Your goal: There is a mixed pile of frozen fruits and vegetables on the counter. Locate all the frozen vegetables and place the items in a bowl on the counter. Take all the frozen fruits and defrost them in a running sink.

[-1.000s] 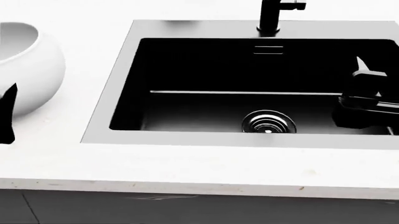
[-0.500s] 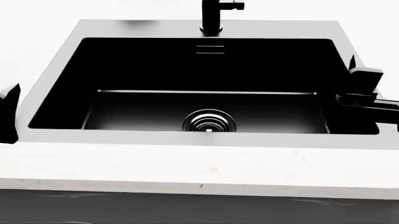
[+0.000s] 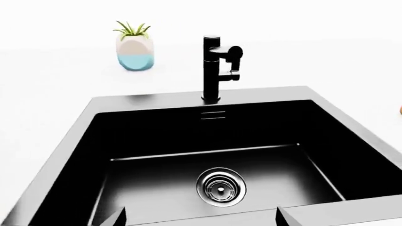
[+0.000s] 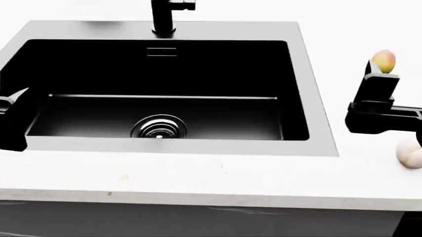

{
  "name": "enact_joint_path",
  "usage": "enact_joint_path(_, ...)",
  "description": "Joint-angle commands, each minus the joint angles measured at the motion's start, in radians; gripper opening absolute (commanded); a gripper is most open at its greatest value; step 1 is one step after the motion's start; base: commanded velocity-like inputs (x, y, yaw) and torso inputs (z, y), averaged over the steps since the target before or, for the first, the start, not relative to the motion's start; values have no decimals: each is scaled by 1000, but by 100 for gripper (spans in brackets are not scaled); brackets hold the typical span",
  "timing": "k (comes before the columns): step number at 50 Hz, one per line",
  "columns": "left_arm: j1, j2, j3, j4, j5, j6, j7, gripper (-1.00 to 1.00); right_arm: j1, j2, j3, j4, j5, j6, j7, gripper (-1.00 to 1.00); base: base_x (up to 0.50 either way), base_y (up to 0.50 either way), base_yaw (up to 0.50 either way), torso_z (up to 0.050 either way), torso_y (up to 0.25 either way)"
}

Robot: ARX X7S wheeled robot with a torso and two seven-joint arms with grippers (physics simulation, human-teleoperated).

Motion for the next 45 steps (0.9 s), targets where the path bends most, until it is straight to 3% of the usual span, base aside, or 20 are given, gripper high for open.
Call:
enact_joint_path(1,12,0,-9,2,9,30,12,100,-11,1,9,-3,1,1,-7,100,0,-453,0,0,0)
enact_joint_path(24,33,-6,-12,3,12,44,27,100,-1,-9,-5,-1,-18,11,-12,100,8,-468,0,0,0)
enact_joint_path(45,20,12,6,-18,37,41,50,100,-12,-8,-2,-7,-22,6,-23,100,151,-500,0,0,0)
